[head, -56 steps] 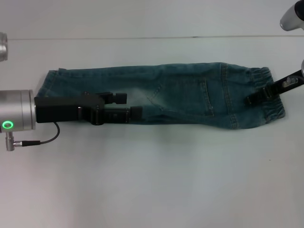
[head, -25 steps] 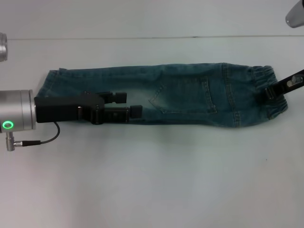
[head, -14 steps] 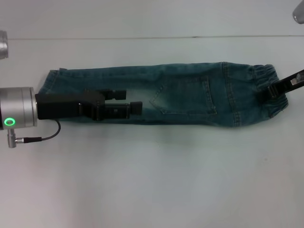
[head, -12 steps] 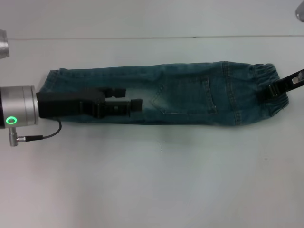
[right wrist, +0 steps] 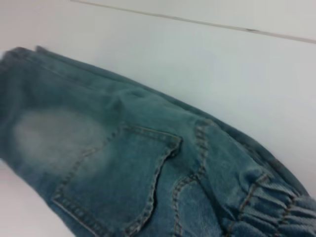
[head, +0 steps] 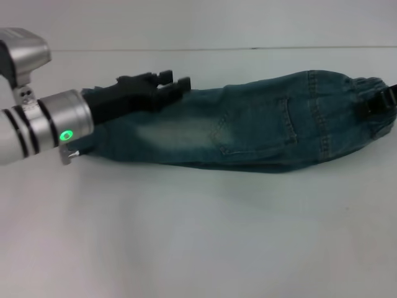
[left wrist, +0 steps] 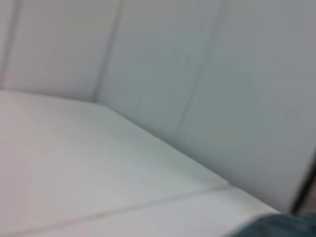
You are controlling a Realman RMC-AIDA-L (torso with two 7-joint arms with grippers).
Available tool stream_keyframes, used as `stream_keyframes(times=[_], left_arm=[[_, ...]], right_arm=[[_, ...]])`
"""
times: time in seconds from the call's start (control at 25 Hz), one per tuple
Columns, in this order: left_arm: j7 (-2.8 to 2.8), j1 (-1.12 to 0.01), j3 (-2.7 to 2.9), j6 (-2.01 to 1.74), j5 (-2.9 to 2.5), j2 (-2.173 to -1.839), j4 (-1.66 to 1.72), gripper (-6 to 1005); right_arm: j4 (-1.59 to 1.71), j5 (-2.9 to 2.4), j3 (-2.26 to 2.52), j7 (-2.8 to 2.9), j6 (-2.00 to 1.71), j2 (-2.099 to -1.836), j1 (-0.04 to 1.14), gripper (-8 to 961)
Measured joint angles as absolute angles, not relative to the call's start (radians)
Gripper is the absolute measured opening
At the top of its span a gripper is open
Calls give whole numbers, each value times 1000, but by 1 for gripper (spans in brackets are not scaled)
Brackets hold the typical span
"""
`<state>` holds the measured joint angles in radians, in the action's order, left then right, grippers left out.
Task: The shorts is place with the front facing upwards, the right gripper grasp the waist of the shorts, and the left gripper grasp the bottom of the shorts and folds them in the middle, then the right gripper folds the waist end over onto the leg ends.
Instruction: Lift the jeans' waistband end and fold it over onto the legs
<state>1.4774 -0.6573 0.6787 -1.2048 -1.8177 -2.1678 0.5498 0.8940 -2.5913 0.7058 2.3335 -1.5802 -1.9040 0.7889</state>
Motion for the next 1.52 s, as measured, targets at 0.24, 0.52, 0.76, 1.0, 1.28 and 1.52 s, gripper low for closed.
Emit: stream_keyframes(times=[0.24, 0.52, 0.76, 1.0, 1.28, 1.52], left_arm=[[1249, -753, 681, -1011, -1702, -2173, 374, 432], [944, -829, 676, -867, -1562, -2175, 201, 242], [603, -880, 670, -763, -1407, -2175, 48, 58], [544, -911, 669, -759, -1396, -2175, -12, -2], [543, -918, 665, -759, -1395, -2175, -47, 0], [542, -931, 660, -768, -1395, -2175, -89, 1]], right_arm=[[895, -2575, 669, 2337, -1662, -1867, 801, 71], [896, -2517, 656, 2351, -1728, -1825, 802, 71], [896, -2435, 647, 2362, -1784, -1794, 823, 69], [896, -2361, 644, 2374, -1820, -1781, 855, 67], [896, -2276, 638, 2390, -1842, -1765, 871, 67], [896, -2232, 631, 2400, -1850, -1756, 877, 68]])
